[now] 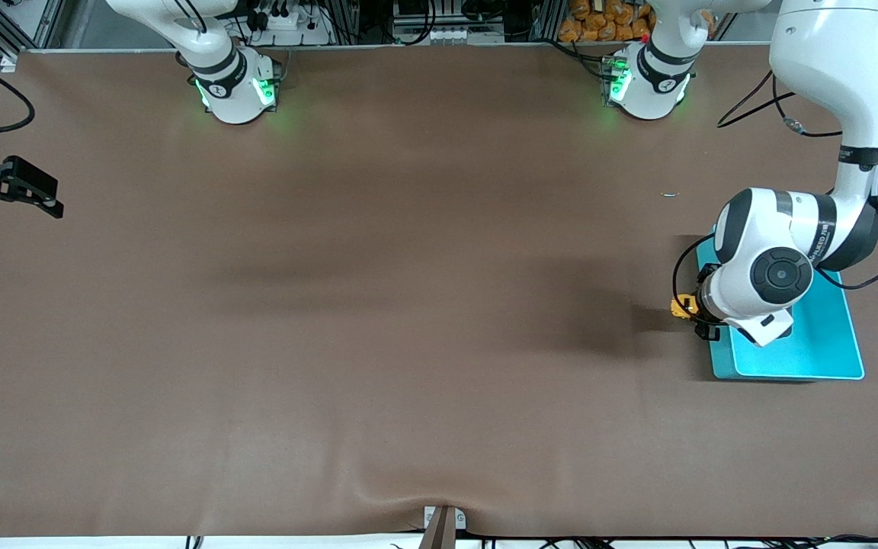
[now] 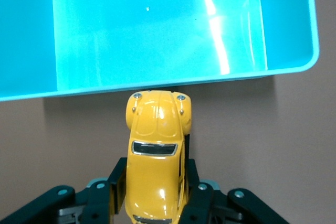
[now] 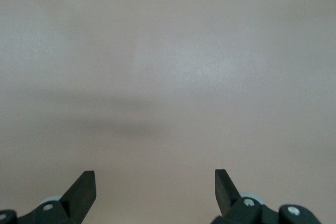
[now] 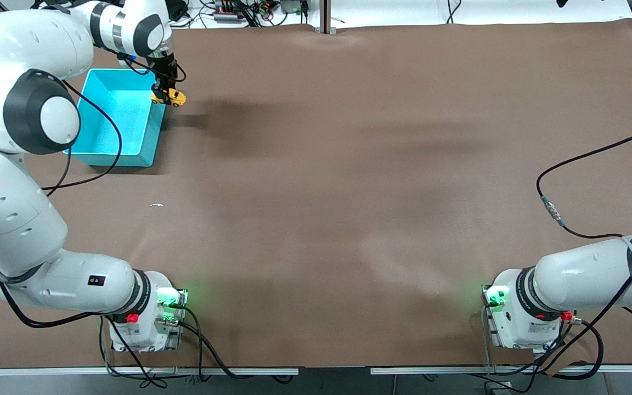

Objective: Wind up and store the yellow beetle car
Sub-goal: 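Lift the car with the left gripper over the turquoise bin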

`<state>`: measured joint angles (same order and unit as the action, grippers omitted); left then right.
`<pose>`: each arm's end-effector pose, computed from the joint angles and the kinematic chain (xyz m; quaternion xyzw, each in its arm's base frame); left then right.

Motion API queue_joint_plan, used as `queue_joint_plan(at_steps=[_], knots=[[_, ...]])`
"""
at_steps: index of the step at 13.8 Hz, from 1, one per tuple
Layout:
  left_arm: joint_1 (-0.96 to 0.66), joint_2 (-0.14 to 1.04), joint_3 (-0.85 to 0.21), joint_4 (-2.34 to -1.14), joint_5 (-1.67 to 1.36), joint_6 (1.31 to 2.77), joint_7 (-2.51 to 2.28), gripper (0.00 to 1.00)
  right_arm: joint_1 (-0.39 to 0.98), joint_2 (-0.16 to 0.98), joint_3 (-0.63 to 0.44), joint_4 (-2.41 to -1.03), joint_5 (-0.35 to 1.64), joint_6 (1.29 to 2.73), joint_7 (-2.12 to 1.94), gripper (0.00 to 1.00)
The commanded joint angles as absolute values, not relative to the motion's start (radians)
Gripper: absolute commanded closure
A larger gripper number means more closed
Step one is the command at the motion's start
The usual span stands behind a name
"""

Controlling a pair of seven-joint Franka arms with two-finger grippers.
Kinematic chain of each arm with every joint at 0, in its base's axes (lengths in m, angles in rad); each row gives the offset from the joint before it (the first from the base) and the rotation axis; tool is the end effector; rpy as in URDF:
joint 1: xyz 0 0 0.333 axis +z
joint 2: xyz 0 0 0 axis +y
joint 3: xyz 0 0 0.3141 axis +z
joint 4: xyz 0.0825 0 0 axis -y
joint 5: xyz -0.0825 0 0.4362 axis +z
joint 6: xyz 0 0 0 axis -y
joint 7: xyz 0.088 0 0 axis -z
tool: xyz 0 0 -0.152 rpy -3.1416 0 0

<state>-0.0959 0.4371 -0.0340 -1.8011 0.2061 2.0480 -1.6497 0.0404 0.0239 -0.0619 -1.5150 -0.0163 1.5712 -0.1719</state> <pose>0.6573 -0.0659 0.2130 -0.7561 -0.6429 -0.0023 0.1229 0.6160 -0.0153 0.5924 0.9970 0.0750 0.0152 0.0104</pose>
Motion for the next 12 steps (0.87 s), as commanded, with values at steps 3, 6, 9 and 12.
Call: queue_joint_plan(at_steps=[3,6,9,12], knots=[[-0.094,0.4,-0.035,-1.789,0.225,1.976,-1.505,1.0,0.063,0.017,-0.067,-1.525,-0.031,1.58,-0.164,0.0],[-0.092,0.373,-0.037,-1.795,0.227,1.953,-1.416,1.0,0.069,0.017,-0.067,-1.525,-0.031,1.58,-0.161,0.0],[-0.092,0.348,-0.035,-1.807,0.229,1.953,-1.318,1.0,0.074,0.017,-0.067,-1.525,-0.031,1.58,-0.158,0.0],[-0.091,0.318,-0.035,-1.828,0.23,1.953,-1.211,1.0,0.078,0.017,-0.067,-1.525,-0.031,1.58,-0.158,0.0]])
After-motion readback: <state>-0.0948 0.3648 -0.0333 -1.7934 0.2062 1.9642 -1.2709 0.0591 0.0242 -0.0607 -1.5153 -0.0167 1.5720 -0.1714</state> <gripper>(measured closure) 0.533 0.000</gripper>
